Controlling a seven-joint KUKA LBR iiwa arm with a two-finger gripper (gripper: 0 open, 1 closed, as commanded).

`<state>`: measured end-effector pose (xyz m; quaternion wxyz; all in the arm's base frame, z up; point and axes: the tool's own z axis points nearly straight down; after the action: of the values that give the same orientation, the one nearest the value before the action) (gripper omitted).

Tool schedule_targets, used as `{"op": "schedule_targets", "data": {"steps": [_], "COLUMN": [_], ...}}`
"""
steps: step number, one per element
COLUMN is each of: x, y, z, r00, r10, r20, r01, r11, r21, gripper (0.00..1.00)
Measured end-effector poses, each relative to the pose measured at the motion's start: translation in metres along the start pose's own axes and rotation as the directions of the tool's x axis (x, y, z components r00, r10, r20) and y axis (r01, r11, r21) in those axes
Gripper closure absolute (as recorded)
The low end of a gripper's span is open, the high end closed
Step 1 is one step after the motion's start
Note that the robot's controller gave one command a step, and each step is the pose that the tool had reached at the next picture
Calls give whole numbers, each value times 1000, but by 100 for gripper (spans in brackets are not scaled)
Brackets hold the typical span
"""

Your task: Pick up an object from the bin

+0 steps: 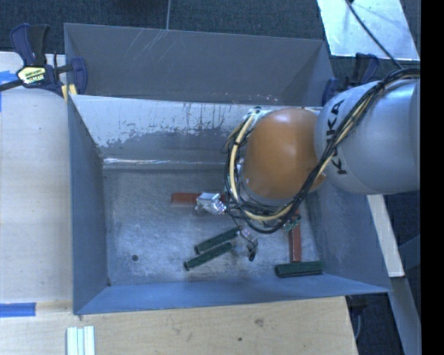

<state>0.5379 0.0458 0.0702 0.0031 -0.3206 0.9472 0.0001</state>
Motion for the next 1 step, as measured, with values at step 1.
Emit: {"op": "schedule_targets", "data": {"steps": [1], "x": [0], "y": [-1], "z": [-1], "r00": [1000], "r10": [3], "r20": [0], "r01": [-3], "r11": [1000], "r21": [0], "gripper": [100]}}
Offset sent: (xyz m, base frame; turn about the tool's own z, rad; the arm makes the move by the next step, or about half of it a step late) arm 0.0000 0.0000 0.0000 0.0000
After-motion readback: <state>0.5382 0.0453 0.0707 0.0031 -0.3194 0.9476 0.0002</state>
